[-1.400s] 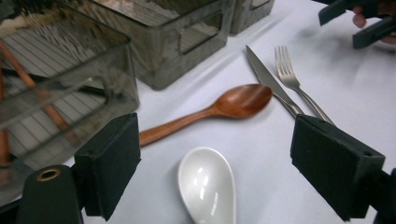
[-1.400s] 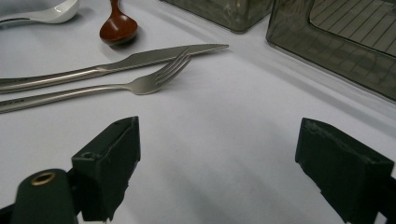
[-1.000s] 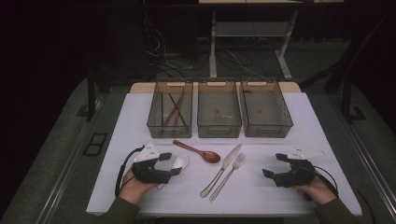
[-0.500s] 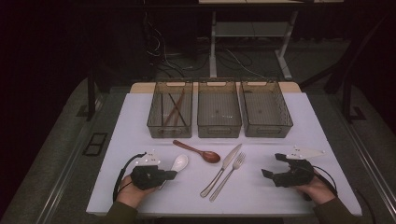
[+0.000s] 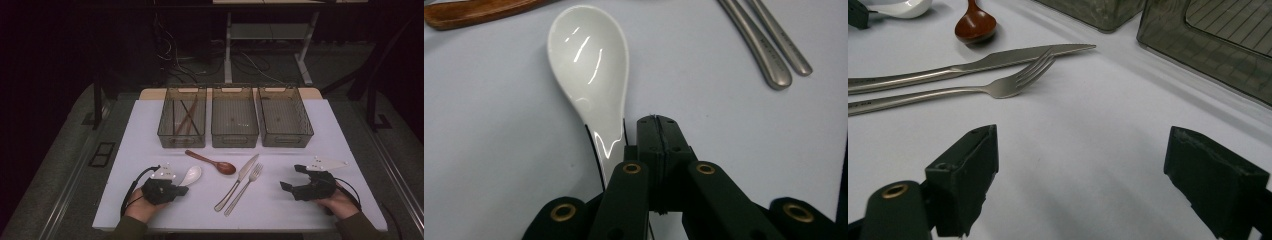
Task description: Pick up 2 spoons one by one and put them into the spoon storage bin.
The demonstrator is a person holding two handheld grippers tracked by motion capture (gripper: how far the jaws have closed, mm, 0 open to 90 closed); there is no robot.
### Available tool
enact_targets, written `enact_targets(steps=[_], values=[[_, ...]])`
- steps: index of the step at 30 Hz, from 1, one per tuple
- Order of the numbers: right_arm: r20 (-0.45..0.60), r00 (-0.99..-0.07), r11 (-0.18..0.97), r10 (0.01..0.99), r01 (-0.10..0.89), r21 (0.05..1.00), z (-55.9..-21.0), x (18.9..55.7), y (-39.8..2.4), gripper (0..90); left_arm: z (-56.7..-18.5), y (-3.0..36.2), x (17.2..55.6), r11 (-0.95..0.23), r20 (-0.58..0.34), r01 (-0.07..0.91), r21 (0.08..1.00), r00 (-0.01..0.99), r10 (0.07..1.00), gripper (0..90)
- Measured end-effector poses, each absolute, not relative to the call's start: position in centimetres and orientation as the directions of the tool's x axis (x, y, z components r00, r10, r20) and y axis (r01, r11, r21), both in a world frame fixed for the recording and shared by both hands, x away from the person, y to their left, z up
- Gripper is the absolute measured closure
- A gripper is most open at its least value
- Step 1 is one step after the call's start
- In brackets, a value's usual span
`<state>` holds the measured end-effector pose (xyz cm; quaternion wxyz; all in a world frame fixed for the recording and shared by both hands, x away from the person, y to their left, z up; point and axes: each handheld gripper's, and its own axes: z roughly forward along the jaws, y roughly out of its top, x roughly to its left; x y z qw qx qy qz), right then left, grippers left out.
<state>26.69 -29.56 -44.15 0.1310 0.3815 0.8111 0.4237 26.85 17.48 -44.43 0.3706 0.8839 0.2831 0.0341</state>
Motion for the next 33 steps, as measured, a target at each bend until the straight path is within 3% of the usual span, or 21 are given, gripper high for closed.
enact_targets(steps=[25, 33], values=[[0.110, -0.682, 0.361, 0.723, 0.509, 0.782, -44.4, 26.8, -29.3, 14.0, -44.0, 20.4, 28.0, -0.558, -0.057, 0.496, 0.666, 0.779, 0.624, 89.2], [0.119, -0.688, 0.361, 0.716, 0.511, 0.780, -44.6, 26.6, -28.9, 13.9, -44.2, 21.4, 28.7, -0.497, -0.099, 0.527, 0.690, 0.749, 0.656, 89.2]])
